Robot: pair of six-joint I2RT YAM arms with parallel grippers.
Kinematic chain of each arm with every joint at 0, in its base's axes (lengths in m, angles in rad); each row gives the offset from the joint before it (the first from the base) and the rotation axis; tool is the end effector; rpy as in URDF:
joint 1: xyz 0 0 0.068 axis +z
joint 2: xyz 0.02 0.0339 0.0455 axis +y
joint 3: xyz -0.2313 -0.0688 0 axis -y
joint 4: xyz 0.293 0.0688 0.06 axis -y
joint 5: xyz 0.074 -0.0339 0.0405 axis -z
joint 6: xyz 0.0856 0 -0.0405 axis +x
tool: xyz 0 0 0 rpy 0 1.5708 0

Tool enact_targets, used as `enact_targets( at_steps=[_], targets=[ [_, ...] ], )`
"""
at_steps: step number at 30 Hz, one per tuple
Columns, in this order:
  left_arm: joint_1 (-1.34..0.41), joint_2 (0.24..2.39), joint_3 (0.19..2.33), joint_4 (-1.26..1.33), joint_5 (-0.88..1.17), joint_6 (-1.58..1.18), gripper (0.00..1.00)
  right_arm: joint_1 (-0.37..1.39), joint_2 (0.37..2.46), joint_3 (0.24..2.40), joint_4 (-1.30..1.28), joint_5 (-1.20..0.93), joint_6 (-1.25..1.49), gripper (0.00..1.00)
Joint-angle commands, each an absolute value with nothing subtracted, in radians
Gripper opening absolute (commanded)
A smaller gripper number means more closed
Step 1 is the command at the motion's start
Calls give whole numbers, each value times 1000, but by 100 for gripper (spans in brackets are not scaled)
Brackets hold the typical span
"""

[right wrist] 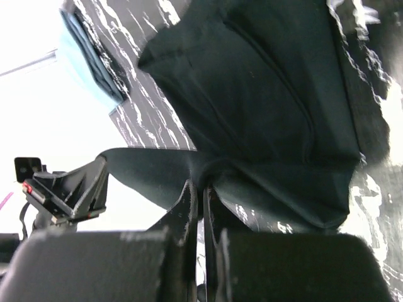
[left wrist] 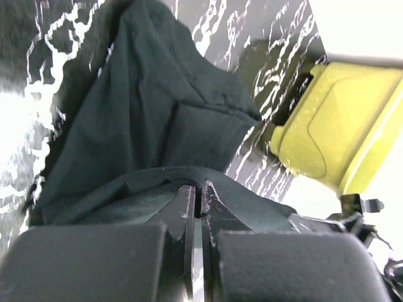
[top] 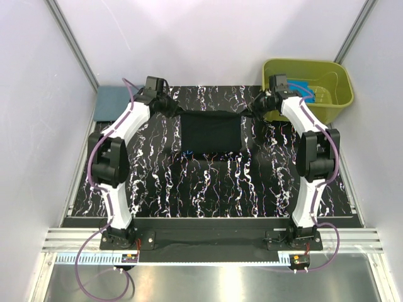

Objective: Fold and stack the t-shirts
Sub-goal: Fold the tshirt

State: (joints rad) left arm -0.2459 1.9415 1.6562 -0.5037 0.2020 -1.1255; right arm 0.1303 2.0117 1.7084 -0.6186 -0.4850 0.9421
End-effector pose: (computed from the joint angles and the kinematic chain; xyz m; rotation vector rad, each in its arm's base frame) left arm 0.4934 -0.1416 0.1922 -0.9796 2.3295 -0.8569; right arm 0.4973 0.1054 0.1731 0.8418 2.5158 1.0165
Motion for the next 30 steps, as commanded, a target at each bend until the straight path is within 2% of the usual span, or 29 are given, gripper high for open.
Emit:
enact_targets(
  at_steps=[1,7,18,30],
  targets=[
    [-209,1960,1744,-477,179,-1085,0,101,2077,1801,-624,-498,870,0],
    [-218,1901,1625,-477,222,-1111,0,103,2004,1734,-687,-468,833,0],
    [-264,1392,1131,-495,287,-1172,0,167,1537,1262,-704,-485,883,0],
    [-365,842,855,-685,244,-1279,0,325,1040,968,-839,-448,1041,0]
  ],
)
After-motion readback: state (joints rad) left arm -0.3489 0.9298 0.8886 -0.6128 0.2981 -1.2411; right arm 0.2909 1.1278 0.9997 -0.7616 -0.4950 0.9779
